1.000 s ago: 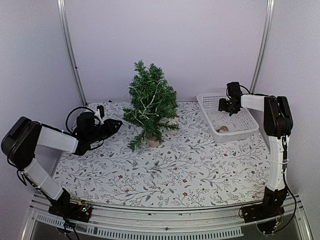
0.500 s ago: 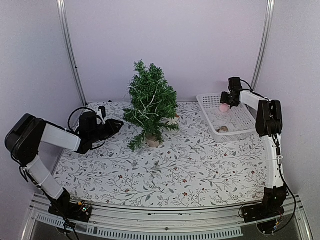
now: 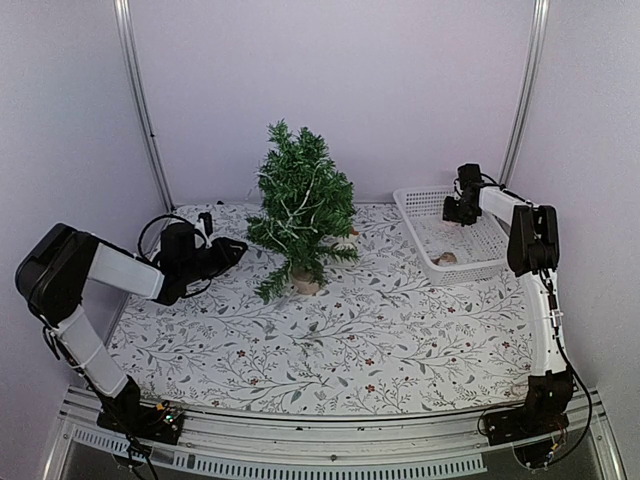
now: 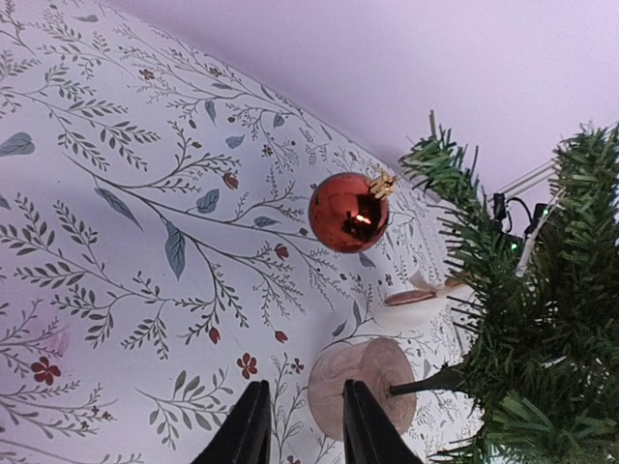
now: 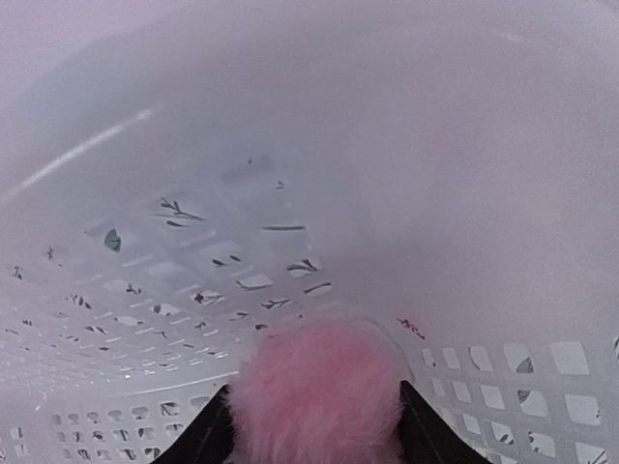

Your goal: Decorate the small christmas tree

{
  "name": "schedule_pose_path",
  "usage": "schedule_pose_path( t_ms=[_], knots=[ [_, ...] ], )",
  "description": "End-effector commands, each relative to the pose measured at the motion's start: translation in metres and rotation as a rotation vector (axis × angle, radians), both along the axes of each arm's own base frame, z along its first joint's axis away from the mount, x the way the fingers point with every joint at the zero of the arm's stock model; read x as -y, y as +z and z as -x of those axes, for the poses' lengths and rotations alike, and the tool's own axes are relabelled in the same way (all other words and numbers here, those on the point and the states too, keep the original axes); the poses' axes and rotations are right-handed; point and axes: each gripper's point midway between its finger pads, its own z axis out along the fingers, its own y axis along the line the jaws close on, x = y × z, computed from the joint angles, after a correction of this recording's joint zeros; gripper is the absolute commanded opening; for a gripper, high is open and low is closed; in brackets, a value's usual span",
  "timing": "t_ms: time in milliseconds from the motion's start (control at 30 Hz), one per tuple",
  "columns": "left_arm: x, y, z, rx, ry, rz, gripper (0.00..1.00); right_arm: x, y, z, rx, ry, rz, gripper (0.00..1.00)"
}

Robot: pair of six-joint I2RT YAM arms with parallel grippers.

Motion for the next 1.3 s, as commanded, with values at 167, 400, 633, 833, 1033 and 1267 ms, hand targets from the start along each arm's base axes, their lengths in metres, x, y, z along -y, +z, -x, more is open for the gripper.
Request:
schedule_pose_path(
  t_ms=[167, 400, 633, 833, 1033, 1267],
  knots=[
    [-0.006, 0.014, -0.009, 0.042, -0.004, 0.0, 0.27, -0.005, -0.01, 0.01, -0.042, 0.053, -0.073, 0.16],
    [-0.009, 0.023, 0.0, 0.07, -0.015, -0.016, 0.27, -0.027, 0.066, 0.043, 0.098, 0.192, -0.134, 0.02],
    [-0.015, 0.04, 0.013, 0.119, -0.031, -0.078, 0.28, -0.061, 0.126, 0.102, 0.201, 0.381, -0.251, 0.0],
    [-0.017, 0.058, 0.034, 0.164, -0.087, -0.13, 0.32, -0.131, 0.163, 0.178, 0.269, 0.709, -0.315, 0.0],
    [-0.004, 0.101, 0.075, 0.337, -0.227, -0.196, 0.35, -0.214, 0.186, 0.289, 0.355, 1.115, -0.228, 0.0],
    [0.051, 0.127, 0.146, 0.528, -0.535, -0.338, 0.38, -0.266, 0.189, 0.389, 0.396, 1.418, -0.054, 0.0]
  ],
)
